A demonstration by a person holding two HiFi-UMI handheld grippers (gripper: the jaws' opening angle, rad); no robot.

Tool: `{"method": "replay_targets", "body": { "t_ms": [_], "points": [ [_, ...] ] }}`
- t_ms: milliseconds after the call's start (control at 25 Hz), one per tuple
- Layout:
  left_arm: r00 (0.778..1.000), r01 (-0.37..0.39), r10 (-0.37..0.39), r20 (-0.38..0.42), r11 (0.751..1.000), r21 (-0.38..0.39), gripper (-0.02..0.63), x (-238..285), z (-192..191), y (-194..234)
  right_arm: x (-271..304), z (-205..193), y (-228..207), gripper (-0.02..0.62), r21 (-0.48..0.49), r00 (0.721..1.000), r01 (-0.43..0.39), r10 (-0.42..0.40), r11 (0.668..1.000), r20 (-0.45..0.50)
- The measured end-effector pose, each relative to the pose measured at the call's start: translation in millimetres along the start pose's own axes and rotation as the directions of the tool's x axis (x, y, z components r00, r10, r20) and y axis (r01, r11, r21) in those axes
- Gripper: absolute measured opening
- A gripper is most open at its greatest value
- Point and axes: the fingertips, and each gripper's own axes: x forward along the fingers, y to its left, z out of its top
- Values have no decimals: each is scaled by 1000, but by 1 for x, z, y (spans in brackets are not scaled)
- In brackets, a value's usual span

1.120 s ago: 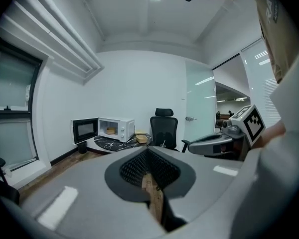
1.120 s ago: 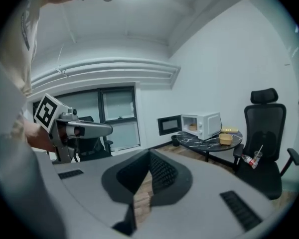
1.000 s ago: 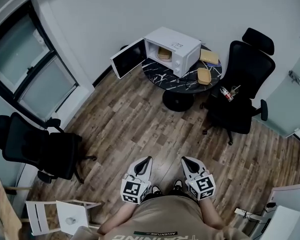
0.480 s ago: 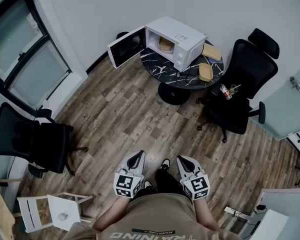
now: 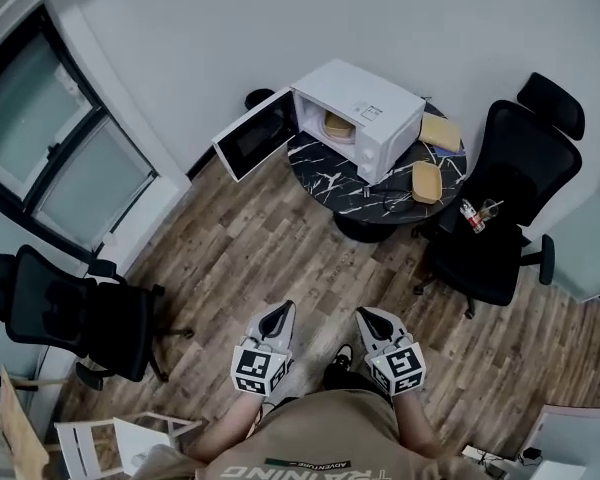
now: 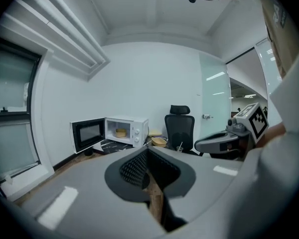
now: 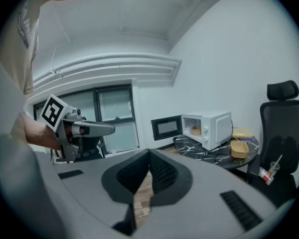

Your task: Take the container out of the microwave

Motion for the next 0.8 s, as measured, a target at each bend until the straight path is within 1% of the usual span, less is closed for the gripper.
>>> {"method": "replay_targets", "body": {
  "t_ms": [120,280,400,640,800],
  "points": [
    [1000,-28,28,14,1000,-13,6,30,20,13,19,15,-34,8,-1,1000,-16,16,1000,6],
    [999,-50,49,-20,997,-51,6,64,17,24,42,20,-71,8,-29,999,-39,39,999,-12],
    [998,-63,61,-32,997,-55,6,82,20,26,55,23,-92,8,-10,998,-65,65,998,-10],
    [996,-82,79,-50,995,-49,6,103,27,36,79,31,-116,8,15,996,-92,92,996,-3],
    [995,-84,81,-60,995,-59,6,119,24,53,103,35,-126,8,12,995,-99,99,995,-6]
  ]
}}
